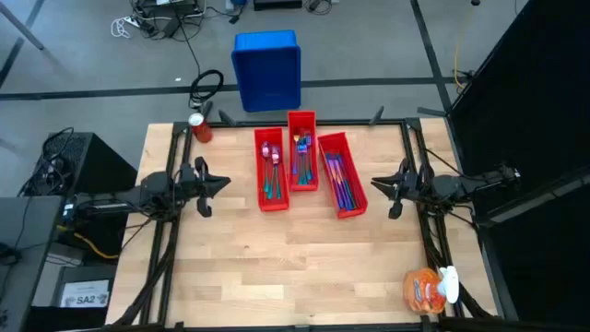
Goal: Sort silverware
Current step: Return to Home Position
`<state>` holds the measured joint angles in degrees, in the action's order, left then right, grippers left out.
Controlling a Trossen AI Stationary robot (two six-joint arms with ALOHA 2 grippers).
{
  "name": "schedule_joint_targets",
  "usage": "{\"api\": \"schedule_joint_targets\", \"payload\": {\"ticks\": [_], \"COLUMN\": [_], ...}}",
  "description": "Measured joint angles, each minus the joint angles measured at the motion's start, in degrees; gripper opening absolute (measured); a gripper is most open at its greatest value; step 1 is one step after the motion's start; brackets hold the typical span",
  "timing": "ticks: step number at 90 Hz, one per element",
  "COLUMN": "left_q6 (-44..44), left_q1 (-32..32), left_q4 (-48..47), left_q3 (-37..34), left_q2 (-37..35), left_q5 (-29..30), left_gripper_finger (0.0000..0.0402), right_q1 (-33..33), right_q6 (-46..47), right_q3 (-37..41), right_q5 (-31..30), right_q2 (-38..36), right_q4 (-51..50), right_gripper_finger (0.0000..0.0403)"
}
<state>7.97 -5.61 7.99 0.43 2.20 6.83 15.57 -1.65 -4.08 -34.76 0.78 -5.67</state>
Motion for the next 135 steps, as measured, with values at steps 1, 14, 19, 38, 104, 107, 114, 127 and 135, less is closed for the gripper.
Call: {"api": "schedule_joint_targets", "payload": {"ticks": [1, 14, 19, 38, 104, 107, 114, 127, 135], "left_q6": [0.01, 0.02, 0.02, 0.01, 0.00, 0.00, 0.01, 0.02, 0.02], "left_q1": [0.00, 0.00, 0.00, 0.00, -0.02, -0.02, 0.00, 0.00, -0.02], "left_q4": [-0.01, 0.00, 0.00, 0.00, 0.00, 0.00, 0.00, 0.00, -0.02], "left_q3": [0.00, 0.00, 0.00, 0.00, 0.00, 0.00, 0.00, 0.00, 0.00], "left_q2": [0.00, 0.00, 0.02, 0.00, 0.02, 0.00, 0.01, 0.00, 0.00], "left_q5": [0.00, 0.02, 0.00, 0.01, 0.02, 0.00, 0.00, 0.00, 0.00], "left_gripper_finger": [0.0000, 0.0000, 0.0000, 0.0000, 0.0000, 0.0000, 0.0000, 0.0000, 0.0000], "right_q1": [0.00, 0.00, -0.02, 0.00, 0.00, 0.00, 0.00, 0.00, 0.00], "right_q6": [0.00, 0.00, 0.00, 0.00, 0.00, -0.02, -0.01, 0.00, 0.00], "right_q3": [0.00, 0.00, 0.00, 0.00, -0.02, -0.02, -0.02, -0.02, 0.00], "right_q5": [0.00, 0.00, 0.00, 0.00, 0.00, 0.00, 0.01, 0.00, 0.00], "right_q2": [0.00, 0.00, 0.00, 0.00, 0.00, 0.00, 0.00, 0.00, 0.00], "right_q4": [0.00, 0.00, 0.00, 0.00, 0.00, -0.02, -0.01, 0.00, -0.02], "right_gripper_finger": [0.0033, 0.0035, 0.0036, 0.0032, 0.0027, 0.0026, 0.0024, 0.0029, 0.0032]}}
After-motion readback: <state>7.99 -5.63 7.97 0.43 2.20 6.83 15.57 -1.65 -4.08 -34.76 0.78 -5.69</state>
